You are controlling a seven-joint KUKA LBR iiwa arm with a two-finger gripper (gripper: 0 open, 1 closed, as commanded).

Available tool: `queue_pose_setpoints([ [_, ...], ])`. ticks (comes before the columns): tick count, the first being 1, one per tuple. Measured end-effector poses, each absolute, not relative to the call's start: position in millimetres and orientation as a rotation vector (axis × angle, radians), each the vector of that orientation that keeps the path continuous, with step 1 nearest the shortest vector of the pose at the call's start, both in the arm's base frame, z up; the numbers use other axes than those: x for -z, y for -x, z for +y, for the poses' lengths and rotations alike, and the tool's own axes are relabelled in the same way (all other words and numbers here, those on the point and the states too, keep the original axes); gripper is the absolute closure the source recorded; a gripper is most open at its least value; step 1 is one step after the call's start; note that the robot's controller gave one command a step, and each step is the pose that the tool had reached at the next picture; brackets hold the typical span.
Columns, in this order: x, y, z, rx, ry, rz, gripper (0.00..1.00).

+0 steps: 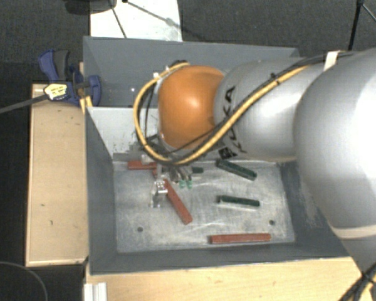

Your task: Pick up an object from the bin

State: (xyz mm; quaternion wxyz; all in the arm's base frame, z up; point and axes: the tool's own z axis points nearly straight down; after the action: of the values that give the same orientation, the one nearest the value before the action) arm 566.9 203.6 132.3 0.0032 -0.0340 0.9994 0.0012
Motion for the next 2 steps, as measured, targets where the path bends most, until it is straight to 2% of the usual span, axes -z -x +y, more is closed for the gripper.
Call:
queue_pose_setpoints([
  [1,-99,-574.6,192,0.005,0.224,3.137,0.0],
  [2,-83,-585.4,162,-0.004,0.405,3.112,0.0],
])
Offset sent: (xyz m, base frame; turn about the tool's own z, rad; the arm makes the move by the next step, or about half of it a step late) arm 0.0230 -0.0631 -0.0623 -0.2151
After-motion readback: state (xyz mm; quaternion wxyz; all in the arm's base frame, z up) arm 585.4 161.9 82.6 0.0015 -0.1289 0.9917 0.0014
